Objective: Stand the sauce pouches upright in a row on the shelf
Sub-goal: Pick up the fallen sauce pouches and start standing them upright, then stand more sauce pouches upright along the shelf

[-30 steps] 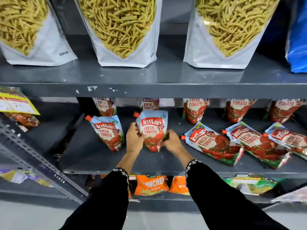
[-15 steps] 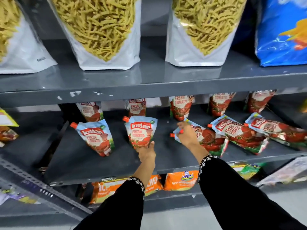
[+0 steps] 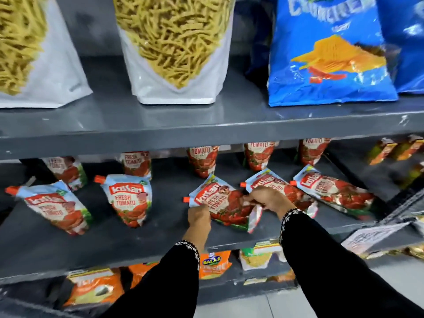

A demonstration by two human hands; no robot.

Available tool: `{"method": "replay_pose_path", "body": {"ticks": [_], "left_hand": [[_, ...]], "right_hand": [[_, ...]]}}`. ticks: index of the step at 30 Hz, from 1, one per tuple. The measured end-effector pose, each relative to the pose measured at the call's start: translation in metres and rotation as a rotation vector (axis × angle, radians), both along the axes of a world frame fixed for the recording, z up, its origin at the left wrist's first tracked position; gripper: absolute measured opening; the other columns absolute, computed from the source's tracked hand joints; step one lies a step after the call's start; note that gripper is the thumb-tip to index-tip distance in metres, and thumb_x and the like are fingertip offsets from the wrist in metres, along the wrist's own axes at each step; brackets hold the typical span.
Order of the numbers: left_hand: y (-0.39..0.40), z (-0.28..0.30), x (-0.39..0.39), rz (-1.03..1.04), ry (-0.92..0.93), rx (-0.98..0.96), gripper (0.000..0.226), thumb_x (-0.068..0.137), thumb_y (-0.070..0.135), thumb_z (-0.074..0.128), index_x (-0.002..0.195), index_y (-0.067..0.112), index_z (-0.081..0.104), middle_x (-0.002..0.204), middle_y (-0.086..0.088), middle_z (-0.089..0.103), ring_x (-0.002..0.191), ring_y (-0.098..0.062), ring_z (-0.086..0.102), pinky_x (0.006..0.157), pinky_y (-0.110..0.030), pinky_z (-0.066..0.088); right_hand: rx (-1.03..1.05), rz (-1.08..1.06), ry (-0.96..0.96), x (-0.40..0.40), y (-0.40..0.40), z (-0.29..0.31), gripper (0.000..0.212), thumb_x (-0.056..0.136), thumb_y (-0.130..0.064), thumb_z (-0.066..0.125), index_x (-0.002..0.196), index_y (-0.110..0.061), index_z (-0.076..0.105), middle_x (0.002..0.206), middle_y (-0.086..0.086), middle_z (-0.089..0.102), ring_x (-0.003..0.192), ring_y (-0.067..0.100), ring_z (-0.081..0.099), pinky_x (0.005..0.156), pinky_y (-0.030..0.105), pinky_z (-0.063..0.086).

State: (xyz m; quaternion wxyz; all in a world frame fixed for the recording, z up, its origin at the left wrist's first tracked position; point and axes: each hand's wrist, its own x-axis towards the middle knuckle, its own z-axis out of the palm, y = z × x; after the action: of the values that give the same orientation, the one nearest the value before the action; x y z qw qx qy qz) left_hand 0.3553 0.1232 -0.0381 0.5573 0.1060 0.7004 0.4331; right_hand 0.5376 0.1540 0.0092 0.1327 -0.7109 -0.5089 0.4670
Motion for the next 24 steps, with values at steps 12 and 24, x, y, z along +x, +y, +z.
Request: {"method": "replay_pose_path", "body": {"ticks": [12, 24], "left_hand": [[-0.019, 0.069, -0.010, 0.054, 0.782, 0.531, 0.011, 0.096, 0.011, 0.041, 0.090, 0.001, 0.044, 0.079, -0.019, 0.057, 0.074, -0.033, 0.057, 0.066, -0.042, 0.043], [-0.037, 0.057, 0.006, 0.271, 0.403, 0.358, 0.029, 0.092, 0.037, 0.050, 0.083, 0.010, 0.045, 0.095, -0.010, 0.055, 0.095, -0.027, 0.057, 0.073, -0.030, 0.041]], "right_hand": [[0.086, 0.094, 0.561, -0.011, -0.012, -0.008, 0.029, 0.074, 0.019, 0.057, 0.083, -0.008, 0.065, 0.059, -0.009, 0.073, 0.062, 0.008, 0.066, 0.064, 0.017, 0.051], [0.250, 0.057, 0.320, -0.025, -0.025, 0.006, 0.047, 0.071, 0.018, 0.065, 0.115, 0.006, 0.055, 0.102, 0.011, 0.060, 0.098, 0.021, 0.056, 0.082, 0.029, 0.051]]}}
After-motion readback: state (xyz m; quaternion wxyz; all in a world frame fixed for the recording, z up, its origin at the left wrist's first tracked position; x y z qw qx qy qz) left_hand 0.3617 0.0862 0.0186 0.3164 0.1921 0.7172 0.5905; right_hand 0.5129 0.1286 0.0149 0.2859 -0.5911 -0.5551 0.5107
